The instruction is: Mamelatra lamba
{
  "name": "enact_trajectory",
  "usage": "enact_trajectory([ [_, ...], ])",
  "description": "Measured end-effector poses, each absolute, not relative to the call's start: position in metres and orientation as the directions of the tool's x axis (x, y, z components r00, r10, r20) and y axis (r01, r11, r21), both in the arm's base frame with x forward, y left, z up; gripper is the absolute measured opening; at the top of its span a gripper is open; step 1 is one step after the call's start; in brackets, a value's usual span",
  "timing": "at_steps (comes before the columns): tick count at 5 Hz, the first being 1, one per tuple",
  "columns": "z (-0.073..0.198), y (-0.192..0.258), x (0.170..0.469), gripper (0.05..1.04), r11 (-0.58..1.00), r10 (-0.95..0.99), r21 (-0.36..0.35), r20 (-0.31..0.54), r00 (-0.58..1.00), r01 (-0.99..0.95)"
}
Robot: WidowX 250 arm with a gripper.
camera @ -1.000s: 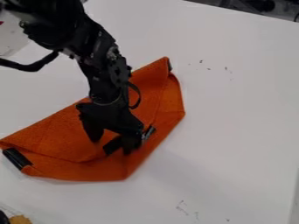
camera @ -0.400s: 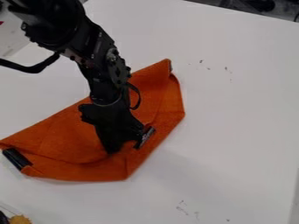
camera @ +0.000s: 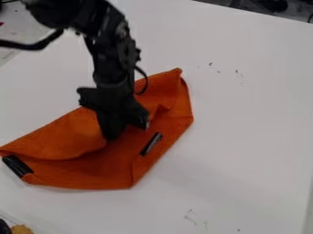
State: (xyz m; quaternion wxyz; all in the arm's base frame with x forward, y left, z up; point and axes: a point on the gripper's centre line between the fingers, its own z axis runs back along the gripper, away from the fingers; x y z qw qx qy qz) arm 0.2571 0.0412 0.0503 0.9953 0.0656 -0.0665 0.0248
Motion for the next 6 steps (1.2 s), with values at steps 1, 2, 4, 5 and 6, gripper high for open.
enact_trajectory([
  [1,0.078,0.064,0.269,0.068,0.988,0.042,0.143,0.138,0.990,-0.062],
  [2,0.091,0.104,0.282,0.068,0.985,0.039,0.156,0.171,0.984,-0.066],
  [4,0.072,0.174,0.311,0.068,0.990,0.027,0.129,0.176,0.984,-0.050],
  [5,0.062,0.190,0.328,0.068,0.992,0.013,0.118,0.182,0.983,-0.035],
  [6,0.047,0.196,0.341,0.095,0.996,0.003,0.086,0.174,0.985,-0.018],
])
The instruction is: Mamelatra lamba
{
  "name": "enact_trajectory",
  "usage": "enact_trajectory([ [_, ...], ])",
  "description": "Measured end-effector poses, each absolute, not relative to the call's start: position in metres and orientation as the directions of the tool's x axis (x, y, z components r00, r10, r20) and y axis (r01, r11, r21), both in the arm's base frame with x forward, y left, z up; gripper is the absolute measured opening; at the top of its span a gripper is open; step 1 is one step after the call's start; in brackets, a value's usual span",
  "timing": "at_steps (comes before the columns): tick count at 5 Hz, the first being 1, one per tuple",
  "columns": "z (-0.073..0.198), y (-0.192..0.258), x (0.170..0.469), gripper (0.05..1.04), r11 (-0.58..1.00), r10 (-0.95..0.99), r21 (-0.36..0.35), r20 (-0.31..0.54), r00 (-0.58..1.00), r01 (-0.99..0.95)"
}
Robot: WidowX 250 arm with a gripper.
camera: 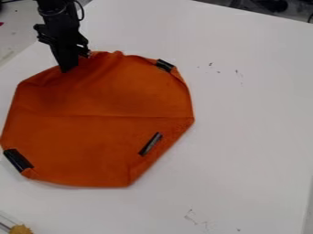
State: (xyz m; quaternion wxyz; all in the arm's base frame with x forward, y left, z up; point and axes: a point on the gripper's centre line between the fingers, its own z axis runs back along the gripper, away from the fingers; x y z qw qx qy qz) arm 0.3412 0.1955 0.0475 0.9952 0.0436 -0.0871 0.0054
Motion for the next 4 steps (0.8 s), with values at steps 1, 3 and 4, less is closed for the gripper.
enact_trajectory([
  [1,0.030,0.201,0.347,0.260,0.998,0.000,0.060,0.167,0.986,-0.010],
  [3,0.030,0.220,0.364,0.837,0.996,-0.018,0.092,0.189,0.982,0.001],
  [4,0.038,0.235,0.375,1.001,0.989,-0.041,0.151,0.195,0.980,0.012],
])
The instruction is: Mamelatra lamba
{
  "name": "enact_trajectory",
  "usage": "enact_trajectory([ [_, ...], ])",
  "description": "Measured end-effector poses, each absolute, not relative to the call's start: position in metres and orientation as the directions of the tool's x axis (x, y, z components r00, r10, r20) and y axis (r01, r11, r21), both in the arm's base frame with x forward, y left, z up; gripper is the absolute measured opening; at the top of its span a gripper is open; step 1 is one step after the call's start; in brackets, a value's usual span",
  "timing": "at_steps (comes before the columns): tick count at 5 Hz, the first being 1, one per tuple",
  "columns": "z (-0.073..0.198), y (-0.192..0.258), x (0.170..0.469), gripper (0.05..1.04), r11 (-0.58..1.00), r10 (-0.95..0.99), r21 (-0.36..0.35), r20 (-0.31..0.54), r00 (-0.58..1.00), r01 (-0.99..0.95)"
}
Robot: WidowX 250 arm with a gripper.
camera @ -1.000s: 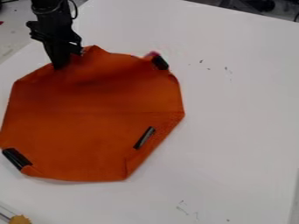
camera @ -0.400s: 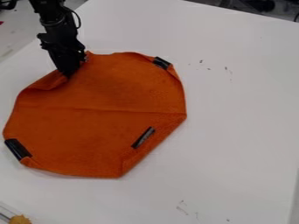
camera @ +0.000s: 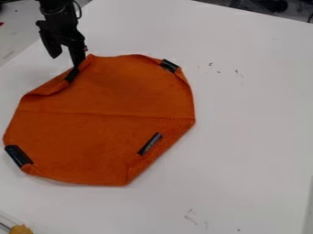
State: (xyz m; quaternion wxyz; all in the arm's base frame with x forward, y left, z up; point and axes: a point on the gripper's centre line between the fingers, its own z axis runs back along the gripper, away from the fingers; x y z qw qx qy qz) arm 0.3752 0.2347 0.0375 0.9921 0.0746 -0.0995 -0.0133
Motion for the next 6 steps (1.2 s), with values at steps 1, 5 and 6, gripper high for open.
enact_trajectory([
  [1,0.0394,0.2488,0.3811,1.001,0.979,-0.066,0.203,0.192,0.979,0.027],
  [5,0.0440,0.2565,0.3795,1.001,0.975,-0.077,0.219,0.178,0.981,0.037],
  [6,0.0440,0.2565,0.3795,1.001,0.975,-0.077,0.219,0.178,0.981,0.037],
])
